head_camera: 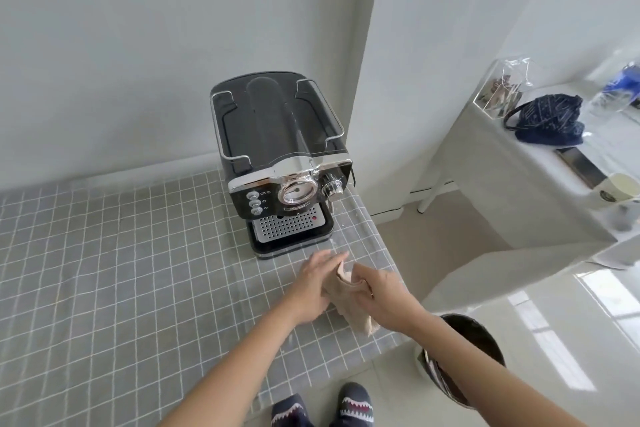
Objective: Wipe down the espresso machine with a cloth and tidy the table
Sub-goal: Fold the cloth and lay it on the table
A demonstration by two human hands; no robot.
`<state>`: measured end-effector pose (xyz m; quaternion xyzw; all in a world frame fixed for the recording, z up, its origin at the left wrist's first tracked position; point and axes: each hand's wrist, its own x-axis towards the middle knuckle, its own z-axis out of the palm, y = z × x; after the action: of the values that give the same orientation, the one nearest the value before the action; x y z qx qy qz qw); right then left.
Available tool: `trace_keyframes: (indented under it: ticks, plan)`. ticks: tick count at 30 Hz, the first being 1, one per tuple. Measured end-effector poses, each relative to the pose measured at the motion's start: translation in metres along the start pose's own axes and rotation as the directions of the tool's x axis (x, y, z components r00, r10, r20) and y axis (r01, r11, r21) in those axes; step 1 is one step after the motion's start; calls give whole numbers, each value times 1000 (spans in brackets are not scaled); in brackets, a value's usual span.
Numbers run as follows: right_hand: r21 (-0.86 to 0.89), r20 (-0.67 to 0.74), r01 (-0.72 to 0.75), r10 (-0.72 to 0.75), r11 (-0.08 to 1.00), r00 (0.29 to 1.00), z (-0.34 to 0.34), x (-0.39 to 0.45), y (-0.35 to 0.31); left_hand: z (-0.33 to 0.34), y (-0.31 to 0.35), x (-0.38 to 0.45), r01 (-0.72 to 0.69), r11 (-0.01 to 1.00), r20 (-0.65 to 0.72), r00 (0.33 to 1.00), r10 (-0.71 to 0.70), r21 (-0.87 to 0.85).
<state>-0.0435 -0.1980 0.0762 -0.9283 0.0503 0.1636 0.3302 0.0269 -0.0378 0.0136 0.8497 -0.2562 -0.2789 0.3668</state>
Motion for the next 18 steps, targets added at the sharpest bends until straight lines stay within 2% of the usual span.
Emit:
trace_keyframes:
  ticks: [2,5,6,10,14,18]
  plan:
    - [-51,29,76,-74,996,997,-24,-7,-7,-8,17,4,-66,997,116,991,60,49]
    - [-69,45,116,-114,991,993,-64,-11,-15,-30,37,4,-134,972,134,985,110,191]
    - [-51,46,127,-124,991,991,-78,-12,-19,-40,42,1,-150,970,106,986,132,190]
    - [-7,42,174,-173,985,984,-116,-5,-26,-73,61,-19,-95,992,12,995,96,-79]
    - [-30,-11,243,-244,970,970,-133,3,-37,-94,76,-34,-91,990,-176,982,71,-109]
    - [69,-94,344,-337,936,937,-153,-3,-52,-113,93,-57,-180,974,-386,915,114,-139]
